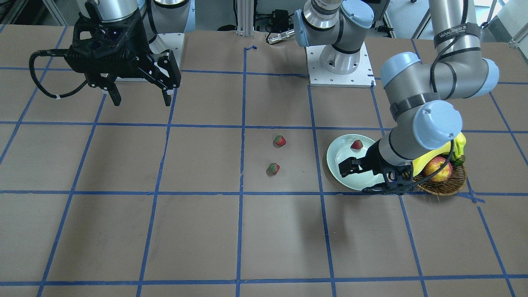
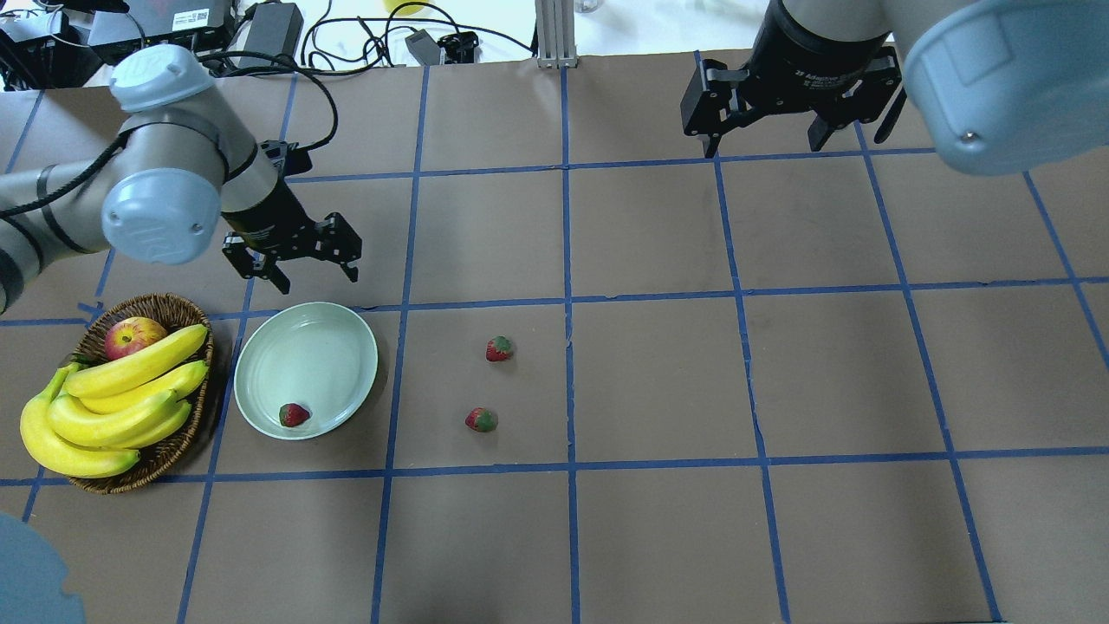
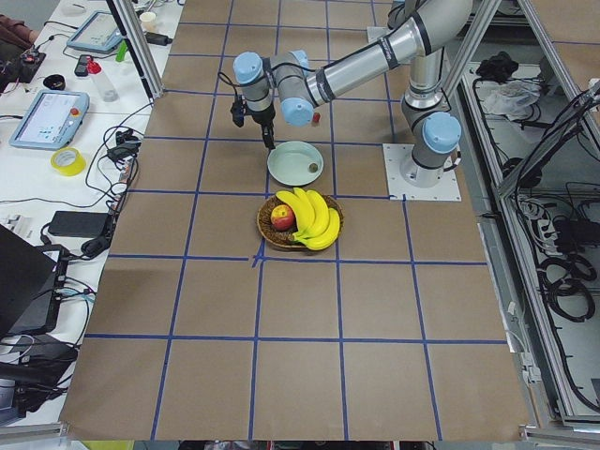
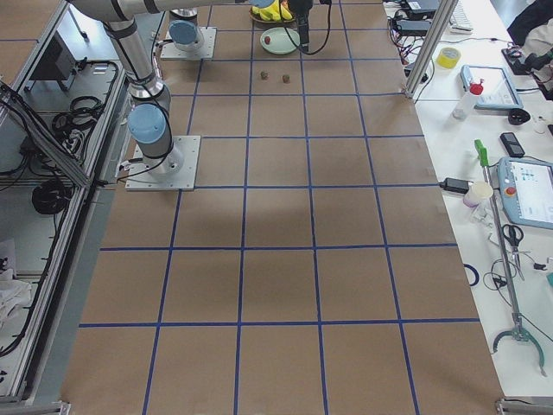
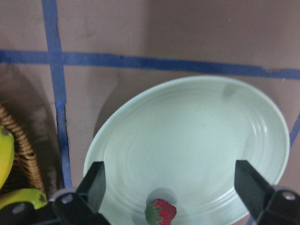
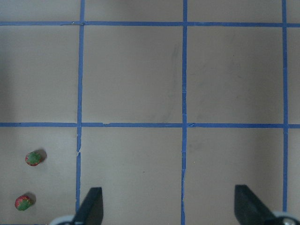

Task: Collect all strawberries into plate
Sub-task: 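Move the left gripper back over the remaining strawberries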

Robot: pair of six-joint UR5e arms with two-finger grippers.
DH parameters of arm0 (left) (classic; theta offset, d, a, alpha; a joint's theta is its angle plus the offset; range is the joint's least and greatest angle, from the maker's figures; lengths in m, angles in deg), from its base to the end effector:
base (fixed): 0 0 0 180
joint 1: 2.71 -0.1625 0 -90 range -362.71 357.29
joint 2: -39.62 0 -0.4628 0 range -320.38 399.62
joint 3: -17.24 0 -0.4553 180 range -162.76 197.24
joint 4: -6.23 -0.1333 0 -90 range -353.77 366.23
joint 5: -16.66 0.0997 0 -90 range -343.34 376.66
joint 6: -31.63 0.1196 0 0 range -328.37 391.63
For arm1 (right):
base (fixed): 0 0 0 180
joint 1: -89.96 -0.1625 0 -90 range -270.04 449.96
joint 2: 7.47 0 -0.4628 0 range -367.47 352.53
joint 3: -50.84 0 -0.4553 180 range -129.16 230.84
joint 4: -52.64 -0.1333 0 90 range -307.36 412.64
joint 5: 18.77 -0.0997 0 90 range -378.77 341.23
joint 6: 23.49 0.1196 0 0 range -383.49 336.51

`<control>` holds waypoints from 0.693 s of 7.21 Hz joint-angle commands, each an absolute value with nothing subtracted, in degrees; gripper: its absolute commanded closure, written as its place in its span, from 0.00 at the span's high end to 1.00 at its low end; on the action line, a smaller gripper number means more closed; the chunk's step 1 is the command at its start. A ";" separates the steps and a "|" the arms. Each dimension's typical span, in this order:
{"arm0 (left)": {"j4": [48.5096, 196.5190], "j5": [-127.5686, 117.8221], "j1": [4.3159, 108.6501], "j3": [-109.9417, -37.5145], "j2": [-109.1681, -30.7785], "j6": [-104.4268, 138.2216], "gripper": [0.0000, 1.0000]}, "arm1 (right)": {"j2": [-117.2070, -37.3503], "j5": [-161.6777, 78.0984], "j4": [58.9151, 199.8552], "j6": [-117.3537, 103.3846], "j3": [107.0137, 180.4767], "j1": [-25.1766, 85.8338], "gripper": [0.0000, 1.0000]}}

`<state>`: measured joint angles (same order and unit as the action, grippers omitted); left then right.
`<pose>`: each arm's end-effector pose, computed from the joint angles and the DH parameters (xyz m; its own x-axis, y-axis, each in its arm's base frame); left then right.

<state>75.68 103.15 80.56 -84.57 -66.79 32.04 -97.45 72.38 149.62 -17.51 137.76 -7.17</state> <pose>-0.0676 -0.6270 0.2595 -0.9911 -0.1180 0.0616 -0.1091 0.9851 0.1330 0.2011 -0.5531 0.5492 -0.9998 -0.0182 0.0015 -0.0182 0.9843 -0.1754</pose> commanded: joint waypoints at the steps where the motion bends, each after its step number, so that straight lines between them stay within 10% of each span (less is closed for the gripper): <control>1: 70.58 98.35 87.44 -85.15 -67.60 26.27 1.00 | -97.47 72.38 149.67 -17.51 137.76 -7.16 1.00; 5: 62.23 96.02 93.44 -91.20 -70.41 40.86 1.00 | -97.38 72.38 149.58 -17.51 137.76 -7.16 1.00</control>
